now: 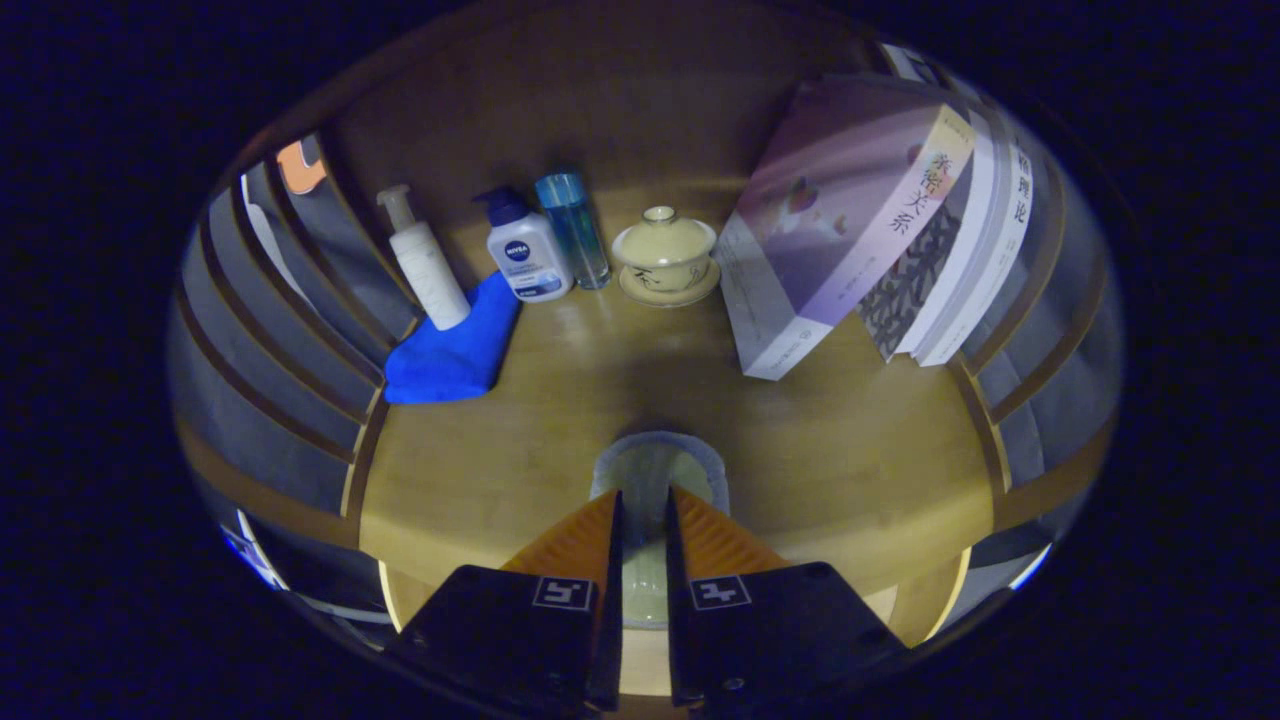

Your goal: Pull open the drawer, take out the items inside it, and place them on the countertop above the cabinet.

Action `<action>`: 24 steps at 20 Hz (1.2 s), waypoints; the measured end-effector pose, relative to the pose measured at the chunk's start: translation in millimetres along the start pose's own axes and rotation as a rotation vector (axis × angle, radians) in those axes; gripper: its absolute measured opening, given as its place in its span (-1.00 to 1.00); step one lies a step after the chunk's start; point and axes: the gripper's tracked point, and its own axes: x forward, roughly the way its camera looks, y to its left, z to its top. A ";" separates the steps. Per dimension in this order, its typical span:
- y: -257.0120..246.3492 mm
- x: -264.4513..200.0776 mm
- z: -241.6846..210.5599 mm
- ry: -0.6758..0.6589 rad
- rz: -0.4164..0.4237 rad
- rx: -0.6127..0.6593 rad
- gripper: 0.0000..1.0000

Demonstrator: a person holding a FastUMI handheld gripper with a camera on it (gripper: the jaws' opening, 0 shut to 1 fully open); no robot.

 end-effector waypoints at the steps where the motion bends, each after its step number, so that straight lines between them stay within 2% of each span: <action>1: 0.4 -0.2 0.1 -0.006 0.000 -0.010 -0.56; 3: 1.0 -0.7 0.1 -0.020 0.005 -0.031 -0.55; 5: 6.6 -5.2 -0.8 -0.034 0.047 -0.033 -0.50; 9: 9.5 -26.3 3.8 -0.179 0.048 -0.077 0.12; 10: 17.3 -35.9 7.0 -0.235 0.071 -0.087 0.28; 15: 31.7 -95.7 2.5 -0.469 0.131 -0.094 0.33; 18: 34.5 -123.9 -12.9 -0.583 0.140 -0.102 0.99; 22: 43.4 -150.3 -44.1 -0.704 0.165 -0.116 0.98; 24: 36.8 -163.5 -58.8 -0.779 0.141 -0.124 0.97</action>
